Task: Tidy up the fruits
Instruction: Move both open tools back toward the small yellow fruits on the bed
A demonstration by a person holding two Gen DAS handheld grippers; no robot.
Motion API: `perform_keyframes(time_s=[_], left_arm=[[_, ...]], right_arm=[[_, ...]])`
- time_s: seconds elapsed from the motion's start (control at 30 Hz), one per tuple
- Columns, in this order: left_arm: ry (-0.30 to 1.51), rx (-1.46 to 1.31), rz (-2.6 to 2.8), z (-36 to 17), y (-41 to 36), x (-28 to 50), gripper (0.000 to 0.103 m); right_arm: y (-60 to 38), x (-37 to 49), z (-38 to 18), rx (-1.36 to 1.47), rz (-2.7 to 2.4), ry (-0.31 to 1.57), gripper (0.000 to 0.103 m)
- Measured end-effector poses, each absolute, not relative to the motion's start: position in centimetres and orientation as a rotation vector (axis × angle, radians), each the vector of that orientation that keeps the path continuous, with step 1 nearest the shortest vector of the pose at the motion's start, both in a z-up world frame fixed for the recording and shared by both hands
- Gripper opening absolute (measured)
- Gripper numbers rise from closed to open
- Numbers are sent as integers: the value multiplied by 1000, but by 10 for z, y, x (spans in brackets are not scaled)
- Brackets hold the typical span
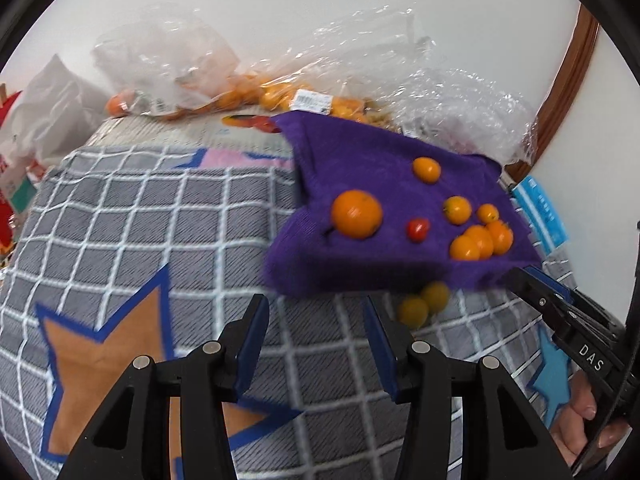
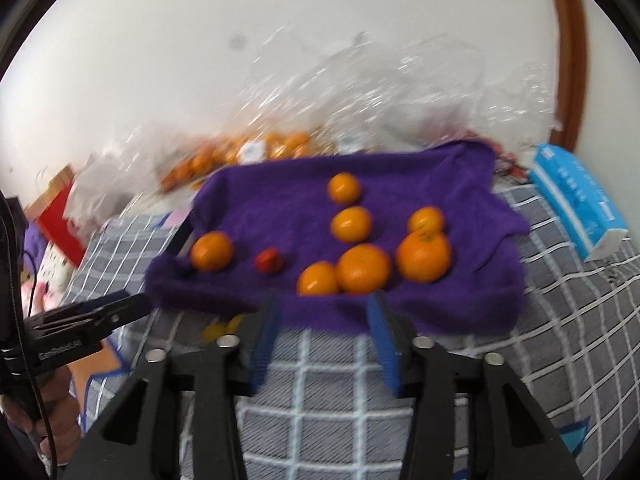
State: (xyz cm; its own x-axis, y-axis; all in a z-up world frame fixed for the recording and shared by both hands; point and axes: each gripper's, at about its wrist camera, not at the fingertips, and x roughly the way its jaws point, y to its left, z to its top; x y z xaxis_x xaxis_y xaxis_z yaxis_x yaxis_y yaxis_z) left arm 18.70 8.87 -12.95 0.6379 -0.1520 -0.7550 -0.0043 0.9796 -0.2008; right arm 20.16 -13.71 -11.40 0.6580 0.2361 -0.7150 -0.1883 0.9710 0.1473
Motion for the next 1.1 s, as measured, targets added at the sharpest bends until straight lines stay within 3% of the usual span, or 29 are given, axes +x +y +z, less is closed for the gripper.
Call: perform_keyframes(time_s=[0.2,0.4,0.83,1.1], left_arm=[[881,-178,-39,-141,106,168,46],[895,-219,-36,-157,120,167,47],[852,-133,-74,-162,106,162,71],[848,-149,-95,-162,108,162,73]], right_arm=[[-104,196,-126,14,275,841,31],[-89,203,-136,35,298,876,31],[-84,217,-155,51,293,924,31],[-84,220,-158,74,304,915,35]])
